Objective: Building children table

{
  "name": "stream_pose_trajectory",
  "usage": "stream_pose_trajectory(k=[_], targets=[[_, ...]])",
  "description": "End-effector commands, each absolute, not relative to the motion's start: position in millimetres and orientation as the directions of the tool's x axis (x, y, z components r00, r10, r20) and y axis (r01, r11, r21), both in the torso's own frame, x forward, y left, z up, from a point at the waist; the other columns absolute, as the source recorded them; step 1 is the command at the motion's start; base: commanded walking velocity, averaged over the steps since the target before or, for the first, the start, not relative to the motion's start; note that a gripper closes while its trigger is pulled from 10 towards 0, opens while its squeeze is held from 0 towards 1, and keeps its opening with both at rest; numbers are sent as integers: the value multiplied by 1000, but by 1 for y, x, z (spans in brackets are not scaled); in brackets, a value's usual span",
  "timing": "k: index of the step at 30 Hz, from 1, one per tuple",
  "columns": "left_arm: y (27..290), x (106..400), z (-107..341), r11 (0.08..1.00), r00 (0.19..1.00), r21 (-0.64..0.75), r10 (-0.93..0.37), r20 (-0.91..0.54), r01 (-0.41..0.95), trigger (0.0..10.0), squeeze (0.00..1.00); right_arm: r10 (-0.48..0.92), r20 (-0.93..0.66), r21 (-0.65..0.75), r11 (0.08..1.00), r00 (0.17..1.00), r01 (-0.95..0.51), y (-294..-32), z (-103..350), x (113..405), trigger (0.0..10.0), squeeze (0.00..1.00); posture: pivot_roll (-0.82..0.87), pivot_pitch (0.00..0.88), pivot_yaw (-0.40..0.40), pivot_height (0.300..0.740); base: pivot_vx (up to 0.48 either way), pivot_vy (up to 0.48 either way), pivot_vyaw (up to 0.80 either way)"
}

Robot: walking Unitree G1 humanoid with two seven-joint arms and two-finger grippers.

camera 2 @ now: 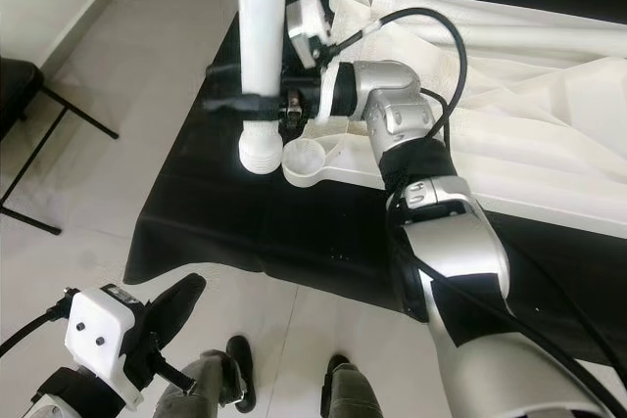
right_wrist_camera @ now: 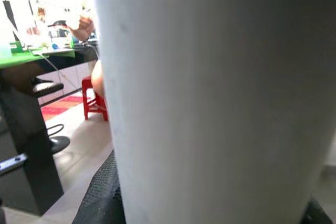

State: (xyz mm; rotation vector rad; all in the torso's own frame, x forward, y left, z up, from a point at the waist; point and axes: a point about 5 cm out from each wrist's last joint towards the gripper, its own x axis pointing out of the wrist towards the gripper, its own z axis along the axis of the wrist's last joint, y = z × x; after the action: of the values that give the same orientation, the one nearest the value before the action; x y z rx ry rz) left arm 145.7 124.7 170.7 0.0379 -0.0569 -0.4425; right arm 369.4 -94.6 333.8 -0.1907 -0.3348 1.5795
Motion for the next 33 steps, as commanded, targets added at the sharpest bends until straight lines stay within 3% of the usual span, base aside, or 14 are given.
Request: stream_pose_trajectory(k=[1, 9, 20, 33], targets=[[124, 141, 172, 901, 900, 38, -433, 49, 432, 10000, 0, 993, 106, -329, -17, -55, -944, -97, 337, 369, 10000, 0, 83, 358, -7, 740, 0, 0, 0], [124, 139, 172, 900, 899, 34, -436, 45, 435, 10000, 0, 994, 103, -322, -2, -37, -947, -108, 335, 370, 10000, 0, 89, 366, -2, 740, 0, 0, 0], [126, 138, 173, 900, 899, 37, -436, 37, 434, 10000, 0, 998, 10, -330, -62, -69, -942, -117, 321, 367, 10000, 0, 101, 381, 7, 740, 0, 0, 0], [126, 137, 174, 902, 901, 39, -432, 34, 431, 10000, 0, 1000, 11, -351, 26, 23, -936, -132, 322, 371, 10000, 0, 108, 391, 7, 740, 0, 0, 0]])
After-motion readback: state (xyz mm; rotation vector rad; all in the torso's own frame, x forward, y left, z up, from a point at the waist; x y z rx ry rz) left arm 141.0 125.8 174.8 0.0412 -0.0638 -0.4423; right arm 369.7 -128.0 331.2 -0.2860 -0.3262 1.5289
